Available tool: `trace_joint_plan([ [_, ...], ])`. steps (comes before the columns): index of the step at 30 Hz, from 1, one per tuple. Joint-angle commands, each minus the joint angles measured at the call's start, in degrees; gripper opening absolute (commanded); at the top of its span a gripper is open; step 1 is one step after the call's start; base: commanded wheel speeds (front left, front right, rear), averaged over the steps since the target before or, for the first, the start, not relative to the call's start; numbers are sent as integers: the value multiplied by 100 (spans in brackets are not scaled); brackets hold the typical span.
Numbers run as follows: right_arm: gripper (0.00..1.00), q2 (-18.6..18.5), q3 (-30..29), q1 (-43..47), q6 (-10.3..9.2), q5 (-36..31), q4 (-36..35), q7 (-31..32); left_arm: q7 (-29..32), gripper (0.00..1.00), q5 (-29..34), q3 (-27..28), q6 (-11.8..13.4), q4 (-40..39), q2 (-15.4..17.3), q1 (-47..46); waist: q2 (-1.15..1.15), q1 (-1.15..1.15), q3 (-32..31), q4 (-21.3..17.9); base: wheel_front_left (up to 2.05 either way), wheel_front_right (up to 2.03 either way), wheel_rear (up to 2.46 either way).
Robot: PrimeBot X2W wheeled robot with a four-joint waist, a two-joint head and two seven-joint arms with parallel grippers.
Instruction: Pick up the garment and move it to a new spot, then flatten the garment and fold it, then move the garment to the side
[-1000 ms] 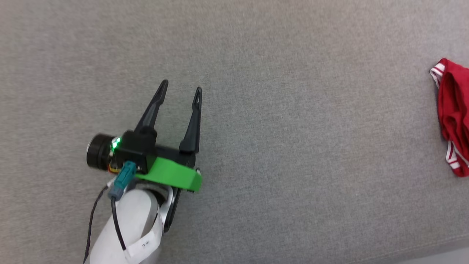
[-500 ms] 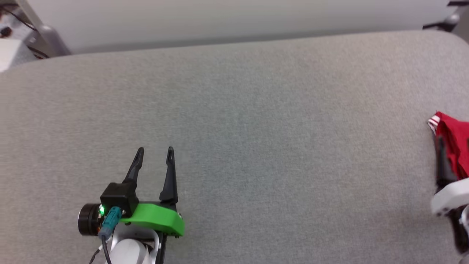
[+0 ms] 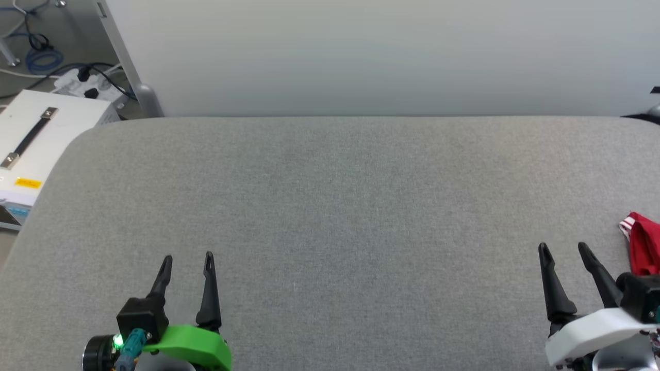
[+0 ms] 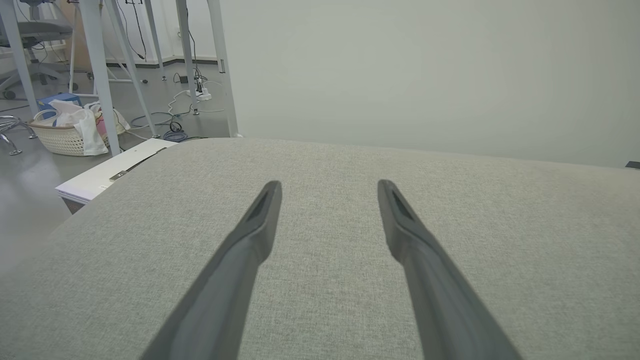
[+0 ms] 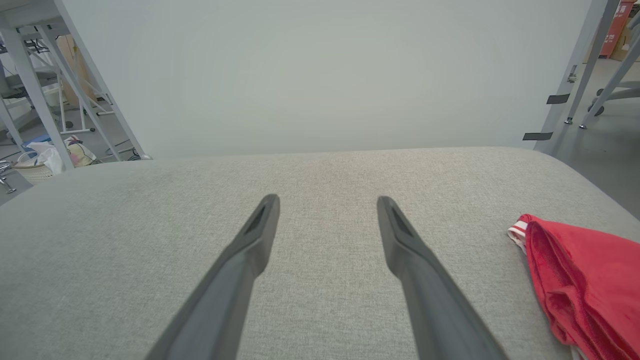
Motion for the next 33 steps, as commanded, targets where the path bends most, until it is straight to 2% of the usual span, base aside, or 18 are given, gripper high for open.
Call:
trace_joint_plan([
  [1,100,34,26,161,-46,-95,-171,67,-33,100,-42,-18,-40,26,49,147,0,1,-212,84,0,0,0],
  [12,100,133,156,803,-46,-539,-1057,416,-9,100,-35,-132,-5,37,55,431,0,1,-464,4,0,0,0],
  [33,100,218,228,852,-46,-402,-1002,416,77,100,-38,-268,-32,155,181,244,0,1,-424,-39,0,0,0],
])
